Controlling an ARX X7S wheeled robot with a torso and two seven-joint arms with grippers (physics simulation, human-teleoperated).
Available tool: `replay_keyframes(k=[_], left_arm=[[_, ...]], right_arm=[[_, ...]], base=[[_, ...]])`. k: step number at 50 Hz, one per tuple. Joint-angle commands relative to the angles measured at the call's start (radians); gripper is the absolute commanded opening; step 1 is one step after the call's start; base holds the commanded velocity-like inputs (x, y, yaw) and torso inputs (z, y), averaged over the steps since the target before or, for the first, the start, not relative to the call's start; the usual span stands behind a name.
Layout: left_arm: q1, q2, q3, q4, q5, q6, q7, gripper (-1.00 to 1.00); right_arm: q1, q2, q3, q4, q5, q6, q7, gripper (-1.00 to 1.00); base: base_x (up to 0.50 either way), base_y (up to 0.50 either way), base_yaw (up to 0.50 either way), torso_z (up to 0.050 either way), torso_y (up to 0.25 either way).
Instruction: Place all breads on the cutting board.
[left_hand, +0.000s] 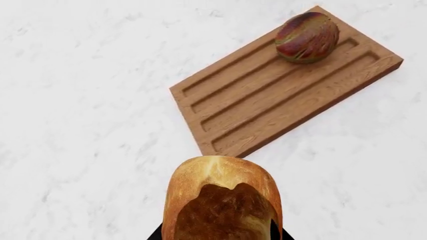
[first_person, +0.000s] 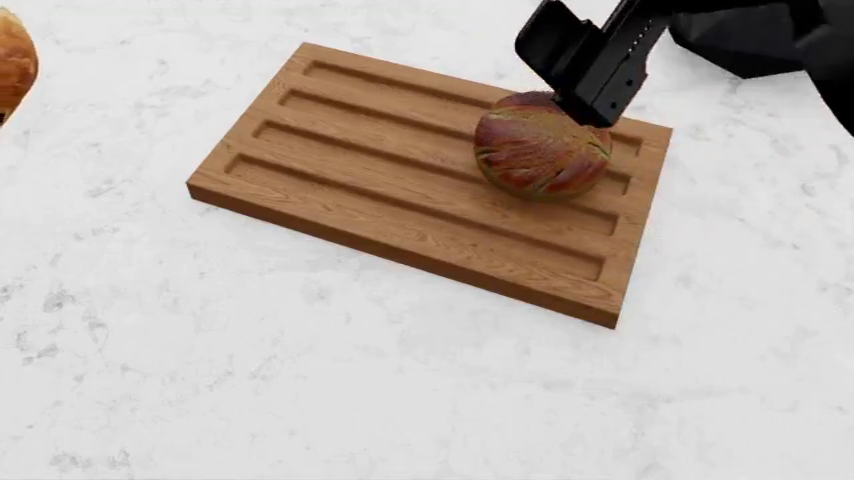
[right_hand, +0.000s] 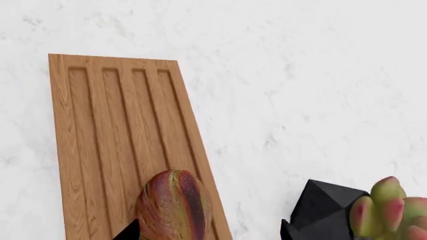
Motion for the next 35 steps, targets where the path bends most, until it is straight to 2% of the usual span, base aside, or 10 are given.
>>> replay_keyframes(k=[1, 16, 22, 27, 28, 35], left_arm=[[-0.044, 0.069, -0.010, -0.085, 0.028, 0.019, 0.001, -1.00], [-0.198, 0.234, 0.049, -0.300, 0.181, 0.081, 0.125, -1.00], [-0.232, 0.280, 0.064, -0.355, 0.208, 0.098, 0.174, -1.00], [-0.232, 0.281, 0.062, -0.357, 0.212, 0.098, 0.177, -1.00], [-0.286, 0.365, 0.091, -0.507, 0.275, 0.170, 0.256, -1.00], [-0.307, 0.459, 0.118, -0.704, 0.352, 0.266, 0.360, -1.00]], right_arm=[[0.038, 0.162, 0.091, -0.300, 0.059, 0.154, 0.066, 1.00], [0.040, 0.286, 0.132, -0.468, 0.124, 0.252, 0.059, 1.00], [0.038, 0.347, 0.183, -0.556, 0.171, 0.312, 0.075, 1.00], [0.038, 0.348, 0.182, -0.556, 0.172, 0.312, 0.076, 1.00], [0.029, 0.391, 0.218, -0.611, 0.213, 0.355, 0.080, 1.00], [0.047, 0.400, 0.238, -0.636, 0.252, 0.406, 0.068, 1.00]], base=[[0.00, 0.00, 0.00, 0.000, 0.000], [0.00, 0.00, 0.00, 0.000, 0.001], [0.00, 0.00, 0.00, 0.000, 0.000], [0.00, 0.00, 0.00, 0.000, 0.000], [0.00, 0.00, 0.00, 0.000, 0.000], [0.00, 0.00, 0.00, 0.000, 0.001]])
